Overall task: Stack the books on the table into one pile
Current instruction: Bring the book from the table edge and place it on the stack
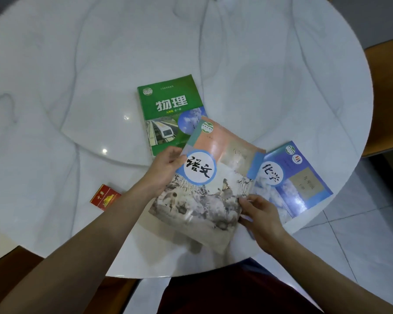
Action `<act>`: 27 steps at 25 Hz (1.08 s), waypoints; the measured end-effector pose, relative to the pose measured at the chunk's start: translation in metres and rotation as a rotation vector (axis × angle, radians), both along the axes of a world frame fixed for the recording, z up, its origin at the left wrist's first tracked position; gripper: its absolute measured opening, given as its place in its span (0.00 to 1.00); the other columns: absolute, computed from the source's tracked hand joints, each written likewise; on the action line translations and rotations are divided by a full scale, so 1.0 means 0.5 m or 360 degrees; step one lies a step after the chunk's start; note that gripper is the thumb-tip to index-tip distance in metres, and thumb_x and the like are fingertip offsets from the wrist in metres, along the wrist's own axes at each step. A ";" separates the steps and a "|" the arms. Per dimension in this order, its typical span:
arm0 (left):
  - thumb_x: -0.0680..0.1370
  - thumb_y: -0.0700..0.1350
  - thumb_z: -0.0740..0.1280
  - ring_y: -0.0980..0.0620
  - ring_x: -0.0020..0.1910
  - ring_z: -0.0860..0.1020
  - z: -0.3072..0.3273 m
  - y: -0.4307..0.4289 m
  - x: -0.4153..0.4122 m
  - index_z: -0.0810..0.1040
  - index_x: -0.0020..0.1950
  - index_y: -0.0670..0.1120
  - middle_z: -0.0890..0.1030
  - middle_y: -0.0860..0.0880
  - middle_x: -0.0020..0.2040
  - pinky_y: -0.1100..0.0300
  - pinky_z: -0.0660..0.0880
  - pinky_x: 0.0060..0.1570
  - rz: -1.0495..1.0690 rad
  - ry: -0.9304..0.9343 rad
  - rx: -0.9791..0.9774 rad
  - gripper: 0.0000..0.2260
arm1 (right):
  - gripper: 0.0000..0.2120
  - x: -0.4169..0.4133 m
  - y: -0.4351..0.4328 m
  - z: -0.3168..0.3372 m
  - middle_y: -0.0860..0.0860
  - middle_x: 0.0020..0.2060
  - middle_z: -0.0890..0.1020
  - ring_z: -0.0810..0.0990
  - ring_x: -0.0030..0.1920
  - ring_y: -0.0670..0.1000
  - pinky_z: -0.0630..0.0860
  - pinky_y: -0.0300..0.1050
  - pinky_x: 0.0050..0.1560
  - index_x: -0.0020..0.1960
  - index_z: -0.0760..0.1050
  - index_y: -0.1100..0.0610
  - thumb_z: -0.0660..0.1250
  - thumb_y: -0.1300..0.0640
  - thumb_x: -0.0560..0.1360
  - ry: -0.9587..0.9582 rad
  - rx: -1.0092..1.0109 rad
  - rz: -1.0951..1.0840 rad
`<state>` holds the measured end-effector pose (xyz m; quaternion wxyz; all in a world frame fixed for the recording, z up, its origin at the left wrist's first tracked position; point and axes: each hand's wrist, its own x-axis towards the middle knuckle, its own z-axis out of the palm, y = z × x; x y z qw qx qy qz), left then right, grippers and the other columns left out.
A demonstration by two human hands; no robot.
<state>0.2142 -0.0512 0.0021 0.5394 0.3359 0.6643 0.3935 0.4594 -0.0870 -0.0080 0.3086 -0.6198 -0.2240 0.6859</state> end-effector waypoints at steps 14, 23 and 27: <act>0.79 0.44 0.64 0.46 0.52 0.76 0.034 0.130 -0.122 0.73 0.58 0.38 0.78 0.40 0.59 0.54 0.72 0.49 0.0831 0.0172 0.0034 0.11 | 0.05 -0.179 0.370 0.107 0.54 0.36 0.80 0.79 0.34 0.50 0.76 0.40 0.32 0.50 0.77 0.64 0.64 0.64 0.77 -0.0238 0.0419 0.0659; 0.78 0.42 0.65 0.46 0.48 0.76 -0.005 0.232 -0.190 0.75 0.59 0.38 0.79 0.40 0.58 0.56 0.73 0.46 0.0975 0.0383 -0.0048 0.12 | 0.08 -0.290 0.520 0.052 0.57 0.39 0.81 0.78 0.35 0.52 0.78 0.43 0.37 0.53 0.77 0.67 0.65 0.64 0.76 -0.0444 0.0453 0.0808; 0.77 0.42 0.65 0.45 0.46 0.77 -0.024 0.249 -0.198 0.77 0.56 0.38 0.81 0.39 0.55 0.54 0.75 0.46 0.0928 0.0524 -0.0067 0.11 | 0.11 -0.306 0.550 0.017 0.62 0.49 0.82 0.79 0.44 0.56 0.80 0.50 0.49 0.56 0.78 0.68 0.66 0.63 0.76 -0.0620 0.0510 0.0845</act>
